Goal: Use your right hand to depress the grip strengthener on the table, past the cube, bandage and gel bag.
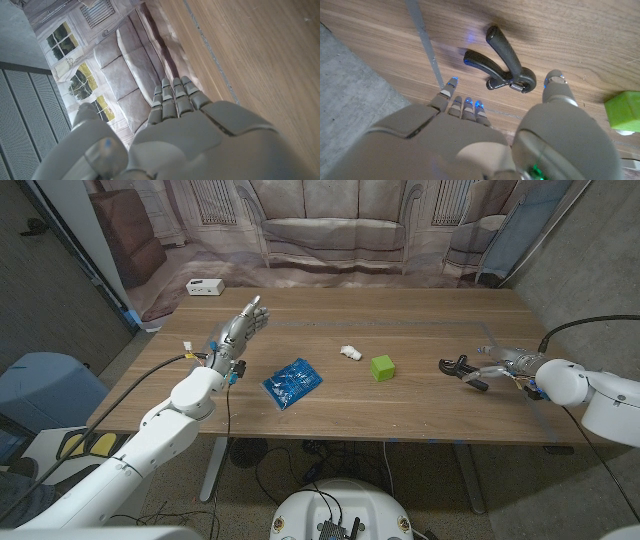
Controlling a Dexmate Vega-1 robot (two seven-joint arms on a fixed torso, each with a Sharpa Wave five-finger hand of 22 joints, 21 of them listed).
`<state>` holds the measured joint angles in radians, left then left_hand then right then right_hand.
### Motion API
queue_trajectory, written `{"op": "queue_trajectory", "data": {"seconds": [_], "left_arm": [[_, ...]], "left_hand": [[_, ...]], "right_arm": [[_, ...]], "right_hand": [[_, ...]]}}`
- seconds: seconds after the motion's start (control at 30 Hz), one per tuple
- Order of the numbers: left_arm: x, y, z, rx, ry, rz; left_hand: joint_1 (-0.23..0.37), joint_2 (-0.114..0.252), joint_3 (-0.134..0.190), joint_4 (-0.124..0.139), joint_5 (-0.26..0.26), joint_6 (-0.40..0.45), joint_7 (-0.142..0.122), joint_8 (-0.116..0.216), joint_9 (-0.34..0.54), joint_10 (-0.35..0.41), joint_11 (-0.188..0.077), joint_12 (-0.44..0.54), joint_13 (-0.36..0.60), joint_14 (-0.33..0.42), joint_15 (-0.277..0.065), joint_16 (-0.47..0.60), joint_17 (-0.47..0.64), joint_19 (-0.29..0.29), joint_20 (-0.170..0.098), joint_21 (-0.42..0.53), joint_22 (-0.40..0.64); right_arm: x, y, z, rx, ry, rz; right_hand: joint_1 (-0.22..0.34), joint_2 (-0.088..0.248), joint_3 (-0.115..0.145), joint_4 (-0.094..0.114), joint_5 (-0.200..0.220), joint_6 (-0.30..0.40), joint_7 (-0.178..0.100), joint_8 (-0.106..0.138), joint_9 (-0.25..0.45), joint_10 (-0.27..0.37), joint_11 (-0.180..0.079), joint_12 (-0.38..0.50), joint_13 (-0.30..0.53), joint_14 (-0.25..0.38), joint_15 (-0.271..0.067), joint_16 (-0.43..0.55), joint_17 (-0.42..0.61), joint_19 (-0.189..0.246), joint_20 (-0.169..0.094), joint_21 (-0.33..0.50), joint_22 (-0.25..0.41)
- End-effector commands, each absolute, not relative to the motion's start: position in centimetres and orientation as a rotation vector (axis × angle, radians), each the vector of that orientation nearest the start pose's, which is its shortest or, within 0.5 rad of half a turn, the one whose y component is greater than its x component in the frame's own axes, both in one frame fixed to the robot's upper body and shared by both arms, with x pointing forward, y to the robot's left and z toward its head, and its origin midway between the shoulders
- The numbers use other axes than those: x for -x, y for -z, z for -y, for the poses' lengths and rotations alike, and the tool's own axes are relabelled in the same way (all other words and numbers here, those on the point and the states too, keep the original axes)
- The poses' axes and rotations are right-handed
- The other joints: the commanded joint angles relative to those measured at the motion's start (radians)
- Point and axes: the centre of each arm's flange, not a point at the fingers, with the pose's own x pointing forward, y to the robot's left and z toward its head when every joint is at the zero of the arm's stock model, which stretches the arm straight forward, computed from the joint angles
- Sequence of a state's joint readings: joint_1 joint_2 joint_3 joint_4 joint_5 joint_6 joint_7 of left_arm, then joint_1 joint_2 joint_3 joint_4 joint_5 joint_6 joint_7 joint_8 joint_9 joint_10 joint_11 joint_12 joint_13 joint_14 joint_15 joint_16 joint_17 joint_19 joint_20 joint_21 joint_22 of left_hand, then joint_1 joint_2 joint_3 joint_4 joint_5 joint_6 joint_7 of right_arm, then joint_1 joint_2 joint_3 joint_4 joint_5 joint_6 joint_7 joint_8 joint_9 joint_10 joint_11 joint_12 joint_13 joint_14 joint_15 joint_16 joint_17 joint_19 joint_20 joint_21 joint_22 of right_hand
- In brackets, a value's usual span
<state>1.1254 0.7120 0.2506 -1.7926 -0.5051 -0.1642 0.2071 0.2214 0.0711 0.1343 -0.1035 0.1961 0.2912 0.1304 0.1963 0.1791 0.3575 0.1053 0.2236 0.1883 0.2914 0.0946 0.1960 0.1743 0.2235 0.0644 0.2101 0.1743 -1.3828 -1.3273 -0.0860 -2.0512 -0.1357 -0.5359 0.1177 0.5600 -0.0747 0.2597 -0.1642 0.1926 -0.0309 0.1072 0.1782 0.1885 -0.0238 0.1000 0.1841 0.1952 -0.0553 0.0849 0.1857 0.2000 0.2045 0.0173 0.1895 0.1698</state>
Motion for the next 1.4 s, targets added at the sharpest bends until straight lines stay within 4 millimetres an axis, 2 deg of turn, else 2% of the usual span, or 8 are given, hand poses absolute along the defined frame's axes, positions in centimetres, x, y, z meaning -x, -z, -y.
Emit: {"op": "queue_trajectory", "data": {"seconds": [0.03,0.3,0.9,1.2,1.4], "left_arm": [[-55.9,1.7,-29.4,-0.153,0.106,0.653],[-56.0,1.8,-29.1,-0.148,0.109,0.652],[-55.9,1.6,-29.1,-0.151,0.102,0.654],[-55.9,1.7,-29.2,-0.147,0.1,0.655],[-56.1,1.6,-29.2,-0.146,0.102,0.653]], "left_hand": [[0.011,0.003,0.006,-0.005,-0.002,0.011,0.0,-0.001,0.002,0.007,-0.003,0.0,0.005,0.005,0.002,-0.003,0.006,0.01,0.002,-0.006,0.005],[0.011,0.005,0.006,-0.004,-0.002,0.012,0.0,-0.001,0.002,0.008,-0.004,-0.001,0.005,0.004,0.003,-0.004,0.006,0.01,0.002,-0.007,0.005],[0.011,0.006,0.006,-0.004,-0.002,0.015,0.0,-0.002,0.002,0.01,-0.002,-0.002,0.005,0.006,0.002,-0.004,0.006,0.011,0.003,-0.007,0.005],[0.011,0.007,0.006,-0.003,-0.002,0.015,-0.002,-0.002,0.002,0.013,-0.003,-0.002,0.005,0.009,0.001,-0.004,0.006,0.013,0.006,-0.007,0.005],[0.01,0.007,0.006,-0.003,-0.002,0.016,-0.002,-0.002,0.002,0.014,-0.003,-0.003,0.005,0.01,0.002,-0.004,0.006,0.014,0.004,-0.007,0.005]], "right_arm": [[-52.3,3.7,41.6,1.479,-0.003,-0.045],[-52.3,3.9,41.6,1.499,0.015,-0.034],[-53.5,3.8,41.9,1.522,0.002,-0.054],[-54.1,3.9,42.5,1.484,-0.023,-0.079],[-54.2,3.9,42.8,1.479,-0.011,-0.086]], "right_hand": [[0.019,0.003,0.005,0.003,0.005,-0.016,0.005,0.005,0.006,-0.011,-0.001,0.004,0.001,0.003,-0.009,0.008,0.002,0.021,-0.004,0.009,0.002],[0.028,0.002,0.007,0.001,0.006,-0.021,0.007,0.007,0.006,-0.012,-0.001,0.007,0.0,0.01,-0.007,0.012,0.001,0.031,-0.004,0.011,0.001],[0.062,0.006,0.019,-0.001,0.009,0.014,0.0,0.023,0.006,0.017,-0.004,0.023,-0.001,0.041,-0.014,0.022,0.0,0.065,-0.006,0.017,0.0],[0.106,0.009,0.03,-0.001,0.01,0.097,-0.007,0.045,0.007,0.09,-0.011,0.048,-0.002,0.114,-0.03,0.039,-0.002,0.135,-0.014,0.028,0.0],[0.13,0.015,0.039,-0.003,0.012,0.118,-0.012,0.048,0.007,0.118,-0.018,0.056,-0.002,0.132,-0.032,0.041,-0.002,0.154,-0.016,0.029,0.0]]}}
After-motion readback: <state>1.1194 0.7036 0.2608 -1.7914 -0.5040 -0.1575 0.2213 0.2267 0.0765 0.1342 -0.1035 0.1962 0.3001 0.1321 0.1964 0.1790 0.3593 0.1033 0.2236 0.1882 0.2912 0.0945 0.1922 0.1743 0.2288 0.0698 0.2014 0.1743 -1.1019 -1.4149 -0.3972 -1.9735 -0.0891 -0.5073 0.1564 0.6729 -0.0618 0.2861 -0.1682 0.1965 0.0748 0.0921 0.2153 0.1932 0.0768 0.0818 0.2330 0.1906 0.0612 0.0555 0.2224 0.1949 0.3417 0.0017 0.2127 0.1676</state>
